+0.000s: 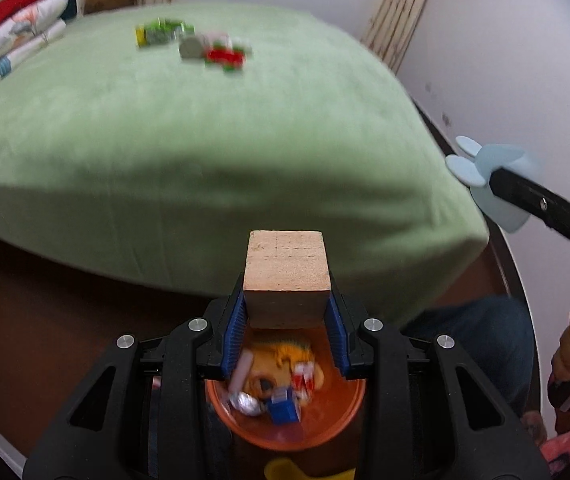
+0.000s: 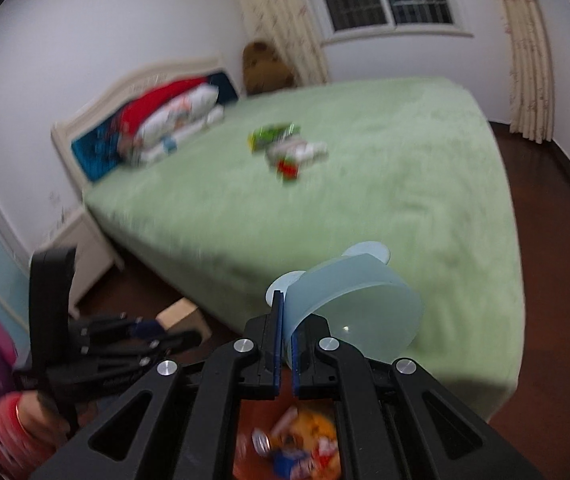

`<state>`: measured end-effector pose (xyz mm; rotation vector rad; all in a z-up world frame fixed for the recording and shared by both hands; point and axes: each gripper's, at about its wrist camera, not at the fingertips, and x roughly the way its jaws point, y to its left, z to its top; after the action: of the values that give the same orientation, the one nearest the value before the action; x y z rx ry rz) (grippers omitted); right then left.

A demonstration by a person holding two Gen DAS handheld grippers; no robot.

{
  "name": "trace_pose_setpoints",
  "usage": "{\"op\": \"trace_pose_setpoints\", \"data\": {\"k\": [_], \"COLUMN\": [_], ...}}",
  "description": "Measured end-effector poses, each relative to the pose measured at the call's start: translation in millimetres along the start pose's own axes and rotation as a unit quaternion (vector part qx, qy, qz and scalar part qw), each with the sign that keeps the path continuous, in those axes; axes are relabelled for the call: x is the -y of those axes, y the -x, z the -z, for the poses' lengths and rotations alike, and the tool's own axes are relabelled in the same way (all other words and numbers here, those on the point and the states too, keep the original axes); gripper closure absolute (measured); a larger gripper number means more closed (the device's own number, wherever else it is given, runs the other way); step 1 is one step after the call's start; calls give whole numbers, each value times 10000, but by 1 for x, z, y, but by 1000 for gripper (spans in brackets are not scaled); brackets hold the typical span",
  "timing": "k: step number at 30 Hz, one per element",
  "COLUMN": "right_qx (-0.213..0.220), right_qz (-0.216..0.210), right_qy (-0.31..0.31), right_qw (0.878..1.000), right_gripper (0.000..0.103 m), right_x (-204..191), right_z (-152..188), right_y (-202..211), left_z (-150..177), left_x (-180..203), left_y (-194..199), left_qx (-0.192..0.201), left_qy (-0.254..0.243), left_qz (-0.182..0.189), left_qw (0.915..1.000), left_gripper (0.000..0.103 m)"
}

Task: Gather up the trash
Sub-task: 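Carry the block and blue cup over the orange bowl and open both grippers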

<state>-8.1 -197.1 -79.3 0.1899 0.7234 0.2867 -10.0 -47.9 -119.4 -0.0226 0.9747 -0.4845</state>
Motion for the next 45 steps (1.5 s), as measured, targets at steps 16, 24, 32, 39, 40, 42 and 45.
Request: {"op": "trace_pose_setpoints", "data": {"k": [16,24,32,39,40,42,45], "right_qx": [-2097,-2626,-2368,-2244,-2230,-2208,-2182], "right_qz": [288,355,442,409,421,435,460], "right_qy": [162,-153,-78,-316,-366,-399,-399], "right_qw": [9772,9641,9705,9731,9732,9735,9740], "right_gripper": [100,100,19,18,18,18,18], "right_x": [2,12,8,18,20,21,21], "right_z": [106,133,127,122,121,120,119], "right_y": [-110,-143,-136,-127,-125,-123,-120], "left_z": [92,109,99,89,88,85,85], "left_x": [-14,-18,-29,-24,-23,-25,-27], "left_y": [-101,-135,-129,-117,-116,-111,-109], "left_qx": [-1642,-2213,-2032,-1887,-1867,-1853,-1817], "left_qy": [549,757,975,769,736,724,724], "left_qz": [-147,-194,-489,-690,-703,-708,-721], "left_qw": [9848,9721,9730,9766,9771,9775,9780], "left_gripper": [68,68,24,21,21,21,20]}}
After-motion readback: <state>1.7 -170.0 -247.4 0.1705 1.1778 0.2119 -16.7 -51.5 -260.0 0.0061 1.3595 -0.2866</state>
